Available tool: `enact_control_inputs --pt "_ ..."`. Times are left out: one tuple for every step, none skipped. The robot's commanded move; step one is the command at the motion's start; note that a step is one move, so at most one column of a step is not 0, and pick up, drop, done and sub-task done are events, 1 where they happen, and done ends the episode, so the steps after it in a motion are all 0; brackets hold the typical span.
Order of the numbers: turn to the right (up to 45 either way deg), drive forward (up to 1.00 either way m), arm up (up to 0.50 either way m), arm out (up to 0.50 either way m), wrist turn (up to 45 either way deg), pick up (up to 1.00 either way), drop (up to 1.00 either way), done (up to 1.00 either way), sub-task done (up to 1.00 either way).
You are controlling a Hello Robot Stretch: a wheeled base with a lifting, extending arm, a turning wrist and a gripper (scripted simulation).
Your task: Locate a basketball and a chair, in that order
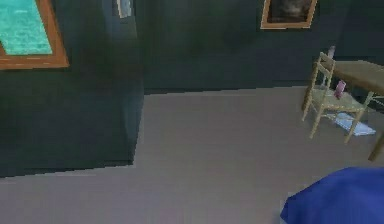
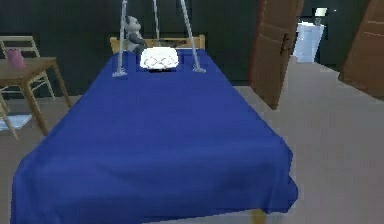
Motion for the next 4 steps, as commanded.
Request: enact_control_inputs --pt "0.0 0.15 0.0 0.0 0.0 0.0 0.0 0.0 0.0" --pt "-45.0 0.0 0.0 0.0 0.0 0.0 0.0 0.0 0.0" --pt "-12.0 0.0 0.0 0.0 0.0 0.0 0.0 0.0 0.0" --pt "0.0 0.0 0.0 0.0 0.0 0.0 0.0 0.0 1.0"
